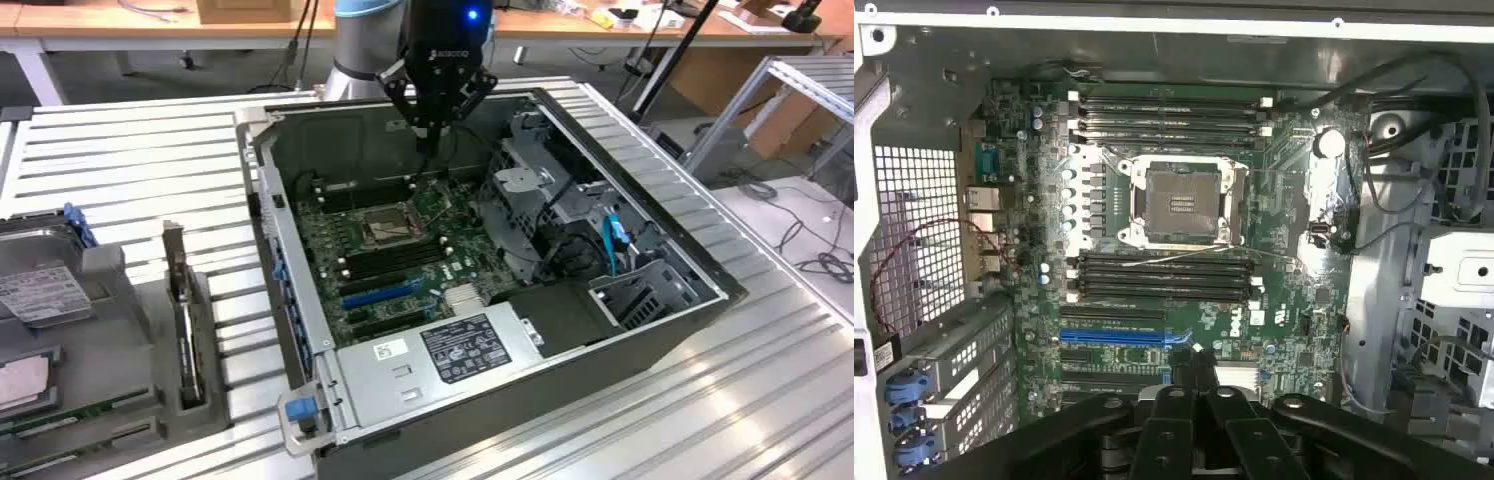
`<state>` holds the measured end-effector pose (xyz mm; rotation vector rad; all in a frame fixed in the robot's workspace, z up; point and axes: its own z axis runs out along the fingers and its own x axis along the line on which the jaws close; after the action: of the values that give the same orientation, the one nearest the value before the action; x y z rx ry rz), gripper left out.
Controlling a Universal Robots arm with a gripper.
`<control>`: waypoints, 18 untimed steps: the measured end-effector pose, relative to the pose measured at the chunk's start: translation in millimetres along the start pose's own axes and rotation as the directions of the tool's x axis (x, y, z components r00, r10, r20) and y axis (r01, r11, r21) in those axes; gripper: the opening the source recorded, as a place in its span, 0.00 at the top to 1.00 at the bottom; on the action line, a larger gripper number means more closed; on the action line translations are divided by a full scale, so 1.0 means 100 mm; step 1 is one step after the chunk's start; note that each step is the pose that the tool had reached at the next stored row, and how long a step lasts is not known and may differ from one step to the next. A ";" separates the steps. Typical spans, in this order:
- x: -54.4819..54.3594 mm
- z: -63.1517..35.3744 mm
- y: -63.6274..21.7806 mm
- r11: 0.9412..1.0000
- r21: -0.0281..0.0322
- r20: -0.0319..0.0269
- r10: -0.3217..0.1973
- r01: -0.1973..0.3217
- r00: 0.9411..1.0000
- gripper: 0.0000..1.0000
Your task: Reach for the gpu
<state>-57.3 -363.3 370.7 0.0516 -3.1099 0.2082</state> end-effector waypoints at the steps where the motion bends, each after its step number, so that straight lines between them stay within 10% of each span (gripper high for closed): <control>1: 0.02 -0.005 0.139 1.000 0.000 0.008 0.000 0.000 1.000 0.89; 8: 0.07 0.008 0.254 1.000 0.000 0.020 0.002 -0.002 1.000 0.89; 14: 0.07 0.019 0.254 0.999 -0.039 0.022 0.002 -0.001 1.000 0.89; 18: 0.07 0.019 0.251 0.999 -0.043 0.022 0.002 -0.001 1.000 0.89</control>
<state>-65.1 -339.0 365.7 0.0512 -3.1348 0.1416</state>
